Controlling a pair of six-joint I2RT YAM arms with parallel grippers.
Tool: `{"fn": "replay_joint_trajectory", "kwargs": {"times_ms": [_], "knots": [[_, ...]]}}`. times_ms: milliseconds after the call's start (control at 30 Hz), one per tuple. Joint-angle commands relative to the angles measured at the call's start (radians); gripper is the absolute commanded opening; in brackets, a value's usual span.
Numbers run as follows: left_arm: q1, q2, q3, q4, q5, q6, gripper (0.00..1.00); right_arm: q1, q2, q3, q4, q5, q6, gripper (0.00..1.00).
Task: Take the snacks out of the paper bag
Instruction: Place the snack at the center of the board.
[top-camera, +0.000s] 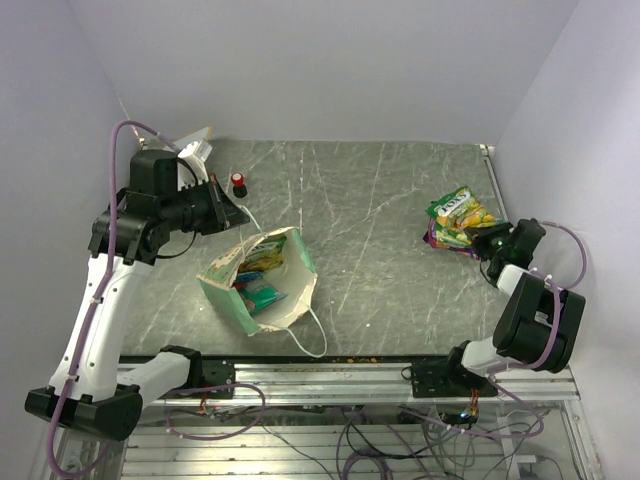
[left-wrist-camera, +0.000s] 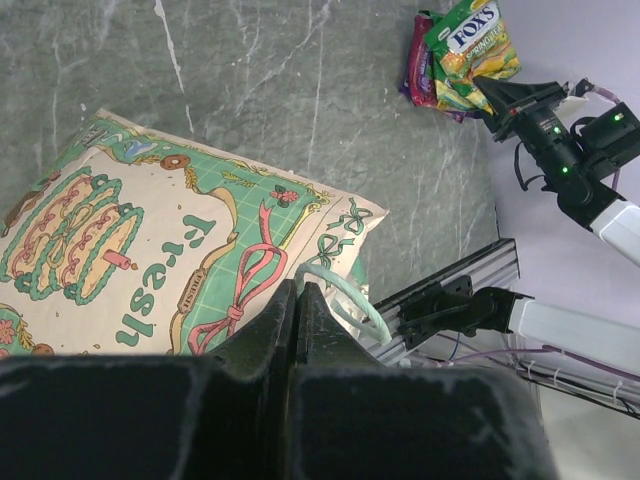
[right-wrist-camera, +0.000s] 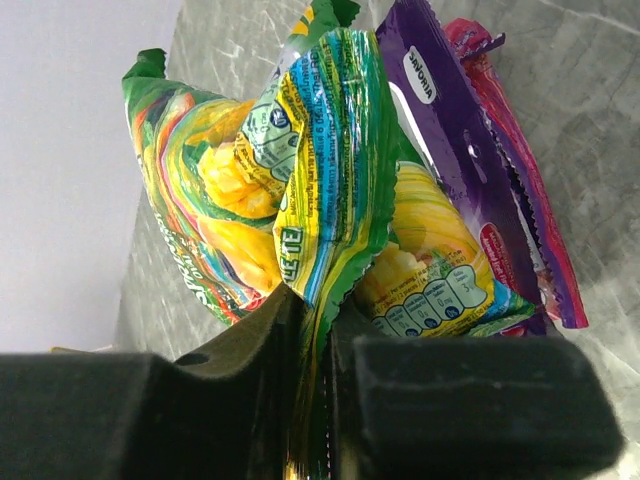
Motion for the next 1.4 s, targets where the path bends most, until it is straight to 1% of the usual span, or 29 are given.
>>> {"fn": "replay_joint_trajectory", "kwargs": {"times_ms": [0,100,167,333,400,433,500,633,700,833,933,1000,1133,1267,1367], "knots": [[-0.008,0.0,0.036,-0.02,-0.015,0.017,0.07,-0.007,-0.026,0.026,-0.13,-0.003,-0.094,0.18],[-0.008,-0.001,0.036,-0.02,-0.007,0.012,0.07,-0.007,-0.063,0.036,-0.179,0.013,-0.116,0.3],[-0.008,-0.002,0.034,-0.018,0.001,0.009,0.07,-0.006,-0.078,0.049,-0.209,0.021,-0.124,0.35],[-0.008,-0.005,0.03,-0.015,0.019,0.004,0.07,-0.002,-0.118,0.114,-0.358,0.088,-0.167,0.5],[-0.008,-0.004,0.03,-0.014,0.026,0.003,0.07,0.009,-0.139,0.143,-0.42,0.125,-0.199,0.61],[-0.008,-0.004,0.028,-0.014,0.029,0.005,0.07,0.017,-0.145,0.156,-0.455,0.146,-0.209,0.65],[-0.01,-0.007,0.025,-0.014,0.031,0.004,0.07,0.028,-0.163,0.169,-0.517,0.18,-0.222,0.68],[-0.014,-0.01,0.018,-0.012,0.032,0.002,0.07,0.061,-0.206,0.173,-0.627,0.252,-0.24,0.81],[-0.014,-0.012,0.018,-0.013,0.03,0.002,0.07,0.096,-0.236,0.182,-0.685,0.305,-0.25,0.84],[-0.014,-0.009,0.021,-0.007,0.023,-0.006,0.07,0.192,-0.312,0.222,-0.744,0.357,-0.273,0.9],[-0.013,-0.004,0.028,-0.006,0.01,-0.012,0.07,0.3,-0.318,0.313,-0.766,0.381,-0.333,0.9],[-0.013,-0.001,0.029,-0.002,0.001,-0.019,0.07,0.442,-0.286,0.377,-0.735,0.348,-0.407,0.9],[-0.013,-0.003,0.01,0.028,-0.005,-0.057,0.07,0.723,-0.213,0.503,-0.601,0.204,-0.589,0.88],[-0.011,-0.017,-0.011,0.057,-0.01,-0.106,0.07,0.99,-0.156,0.588,-0.482,0.078,-0.851,0.86],[-0.011,-0.023,-0.019,0.072,-0.012,-0.129,0.07,1.176,-0.128,0.628,-0.461,0.003,-1.116,0.85]]}}
